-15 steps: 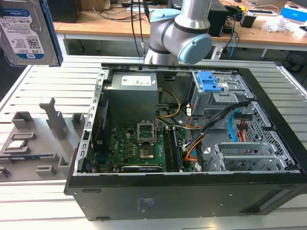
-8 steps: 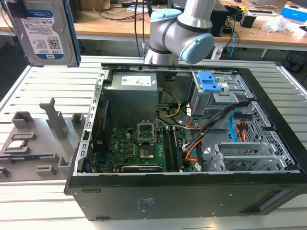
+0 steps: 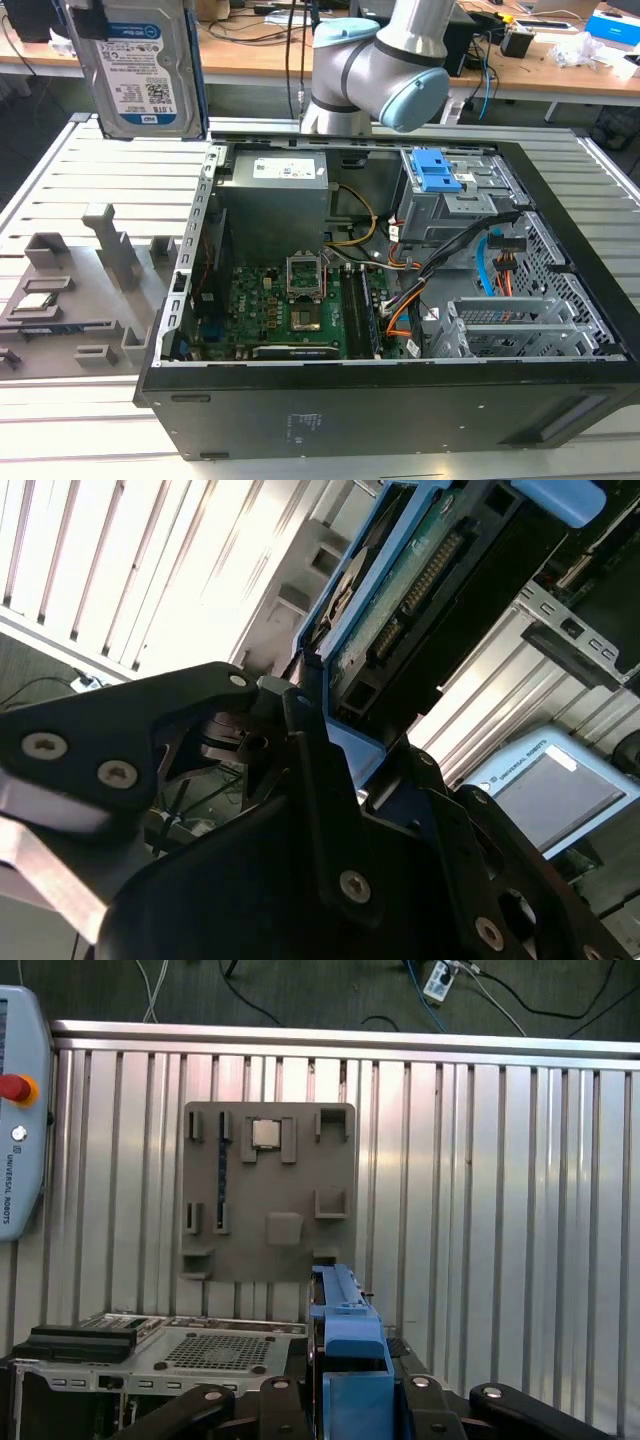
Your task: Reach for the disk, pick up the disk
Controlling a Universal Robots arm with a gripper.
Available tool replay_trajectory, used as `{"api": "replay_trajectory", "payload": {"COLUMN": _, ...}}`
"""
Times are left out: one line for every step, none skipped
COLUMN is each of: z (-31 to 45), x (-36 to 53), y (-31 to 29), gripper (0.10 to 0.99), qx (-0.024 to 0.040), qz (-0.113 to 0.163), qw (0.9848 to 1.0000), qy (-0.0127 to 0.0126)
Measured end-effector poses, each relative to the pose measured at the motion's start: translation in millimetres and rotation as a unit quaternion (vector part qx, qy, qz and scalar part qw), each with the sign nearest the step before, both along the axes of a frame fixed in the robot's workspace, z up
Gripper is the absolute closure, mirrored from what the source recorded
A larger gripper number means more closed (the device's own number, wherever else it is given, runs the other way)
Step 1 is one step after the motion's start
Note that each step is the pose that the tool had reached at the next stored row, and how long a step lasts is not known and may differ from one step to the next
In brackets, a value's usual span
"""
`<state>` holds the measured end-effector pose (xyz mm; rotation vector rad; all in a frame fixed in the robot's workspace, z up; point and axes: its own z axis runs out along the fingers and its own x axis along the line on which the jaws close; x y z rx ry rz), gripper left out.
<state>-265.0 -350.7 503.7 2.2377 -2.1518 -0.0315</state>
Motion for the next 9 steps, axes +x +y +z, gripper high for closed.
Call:
{"api": "replay_trajectory", "payload": {"z": 0.0, "x": 3.8, "y": 0.0, "gripper": 0.718, "qx": 0.0000, "qz": 0.000, "qw": 1.0000, "qy": 0.0000}}
{"api": "replay_trajectory", "payload": {"z": -0.1, "x": 7.4, "y": 0.1, "gripper": 0.718, "qx": 0.0000, "qz": 0.000, "qw": 1.0000, "qy": 0.0000}}
{"api": "replay_trajectory", "payload": {"z": -0.1, "x": 10.6, "y": 0.1, "gripper": 0.718, "qx": 0.0000, "qz": 0.000, "qw": 1.0000, "qy": 0.0000}}
{"api": "replay_trajectory", "payload": {"z": 0.0, "x": 14.8, "y": 0.1, "gripper": 0.718, "qx": 0.0000, "qz": 0.000, "qw": 1.0000, "qy": 0.0001}}
{"api": "replay_trajectory", "payload": {"z": 0.0, "x": 21.2, "y": 0.0, "gripper": 0.718, "qx": 0.0000, "qz": 0.000, "qw": 1.0000, "qy": 0.0001}}
{"api": "replay_trajectory", "payload": {"z": 0.0, "x": 24.2, "y": 0.1, "gripper": 0.718, "qx": 0.0000, "qz": 0.000, "qw": 1.0000, "qy": 0.0001}}
{"api": "replay_trajectory", "payload": {"z": 0.0, "x": 28.1, "y": 0.1, "gripper": 0.718, "qx": 0.0000, "qz": 0.000, "qw": 1.0000, "qy": 0.0001}}
{"api": "replay_trajectory", "payload": {"z": 0.0, "x": 34.8, "y": 0.1, "gripper": 0.718, "qx": 0.0000, "qz": 0.000, "qw": 1.0000, "qy": 0.0002}}
{"api": "replay_trajectory", "payload": {"z": -0.1, "x": 38.1, "y": 0.1, "gripper": 0.718, "qx": 0.0000, "qz": 0.000, "qw": 1.0000, "qy": 0.0002}}
